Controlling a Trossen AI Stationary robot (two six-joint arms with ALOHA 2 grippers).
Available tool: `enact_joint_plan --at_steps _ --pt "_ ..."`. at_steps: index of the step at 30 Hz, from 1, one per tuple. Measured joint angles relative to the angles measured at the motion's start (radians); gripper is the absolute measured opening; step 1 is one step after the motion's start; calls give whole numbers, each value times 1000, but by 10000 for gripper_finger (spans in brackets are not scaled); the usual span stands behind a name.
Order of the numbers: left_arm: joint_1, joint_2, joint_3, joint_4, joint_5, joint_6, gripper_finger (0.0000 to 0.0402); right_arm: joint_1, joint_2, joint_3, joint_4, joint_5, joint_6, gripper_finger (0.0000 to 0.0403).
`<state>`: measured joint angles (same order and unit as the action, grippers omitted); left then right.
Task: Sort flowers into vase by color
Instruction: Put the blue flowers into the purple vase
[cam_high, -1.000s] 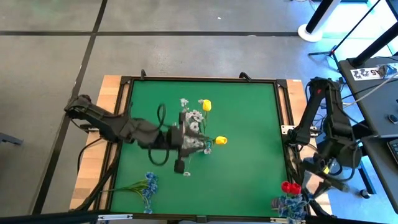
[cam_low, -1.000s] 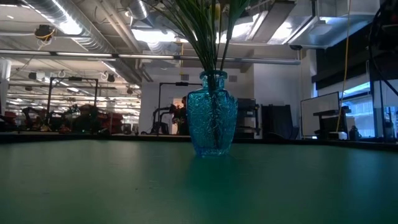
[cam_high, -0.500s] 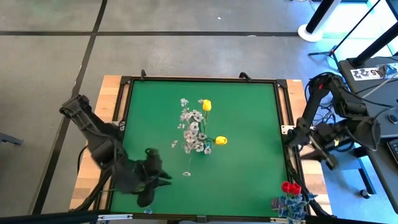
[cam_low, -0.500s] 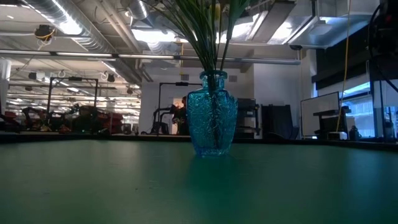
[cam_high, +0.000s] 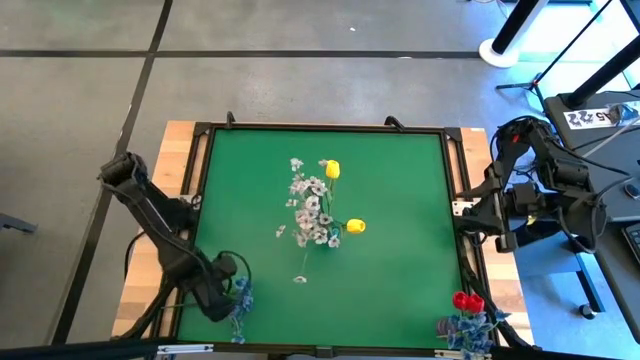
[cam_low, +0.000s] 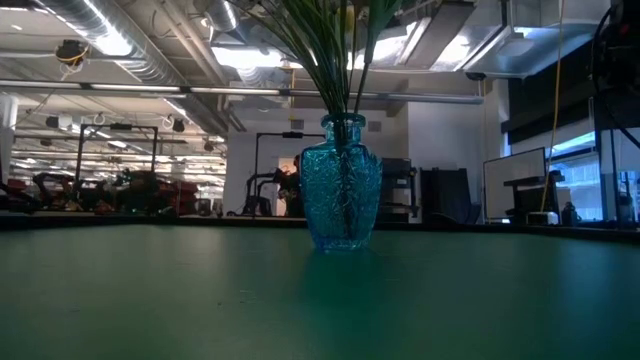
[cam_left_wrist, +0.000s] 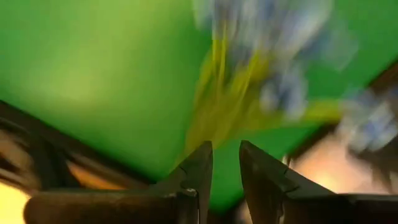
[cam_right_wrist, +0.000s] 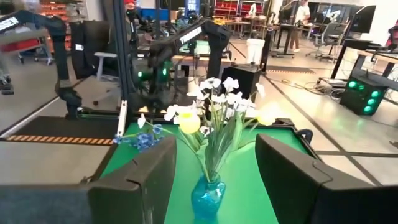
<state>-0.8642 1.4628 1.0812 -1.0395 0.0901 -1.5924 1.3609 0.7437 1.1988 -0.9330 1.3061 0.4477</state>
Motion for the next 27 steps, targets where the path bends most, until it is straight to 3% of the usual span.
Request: enact_joint_plan --at_steps 3,6,17,27 --pt "0 0 -126 137 230 19 76 0 0 0 -17 -6 1 221" --pt "-3 0 -182 156 301 1 76 0 0 0 -30 -5 5 221" --pt "-122 26 -183 233 105 194 76 0 1 -1 -177 -9 205 221" --pt "-138 137 -183 250 89 362 76 0 1 -1 -194 -43 235 221"
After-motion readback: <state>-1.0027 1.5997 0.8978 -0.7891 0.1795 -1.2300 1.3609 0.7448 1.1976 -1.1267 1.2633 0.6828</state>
